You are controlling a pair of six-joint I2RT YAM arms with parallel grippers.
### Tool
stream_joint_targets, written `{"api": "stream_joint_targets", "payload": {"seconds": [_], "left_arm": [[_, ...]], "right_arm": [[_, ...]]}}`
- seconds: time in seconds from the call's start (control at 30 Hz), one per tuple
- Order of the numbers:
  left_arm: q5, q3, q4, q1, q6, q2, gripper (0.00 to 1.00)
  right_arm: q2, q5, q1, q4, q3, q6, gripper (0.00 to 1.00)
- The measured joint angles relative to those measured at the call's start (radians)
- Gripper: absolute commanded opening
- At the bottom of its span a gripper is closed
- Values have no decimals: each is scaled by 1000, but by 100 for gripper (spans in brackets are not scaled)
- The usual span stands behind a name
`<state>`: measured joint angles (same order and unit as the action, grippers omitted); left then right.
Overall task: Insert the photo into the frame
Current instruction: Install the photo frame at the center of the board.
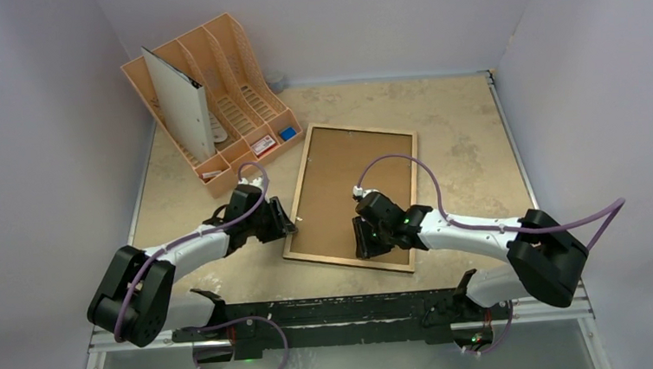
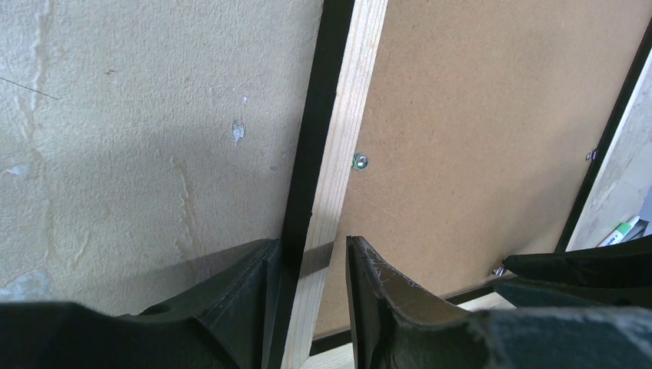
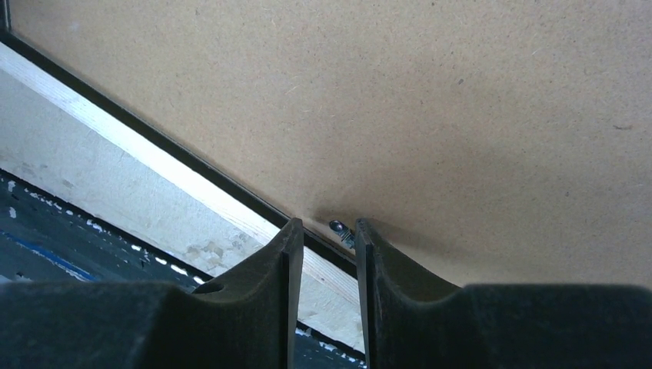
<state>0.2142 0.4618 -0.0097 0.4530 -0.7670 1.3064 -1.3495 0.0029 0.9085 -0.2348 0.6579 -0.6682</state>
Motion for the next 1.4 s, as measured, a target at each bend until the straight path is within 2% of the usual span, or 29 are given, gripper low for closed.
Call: {"api": "stream_joint_targets", "payload": {"seconds": [0.37,0.67,1.13,1.4], "left_arm": [[3,2,-1,0,0,2,39],[4,2,0,0,0,3,39],[3,2,2,0,0,3,39],[3,2,1,0,0,3,39]], "right_arm": [[-6,-58,-7,12,-2,9,30],[-3,-51,-6,4,-2,-12,39],[10,-26,-5,-28,-2,-75,40],[8,-106,-9,2,-15,-35,41]]}}
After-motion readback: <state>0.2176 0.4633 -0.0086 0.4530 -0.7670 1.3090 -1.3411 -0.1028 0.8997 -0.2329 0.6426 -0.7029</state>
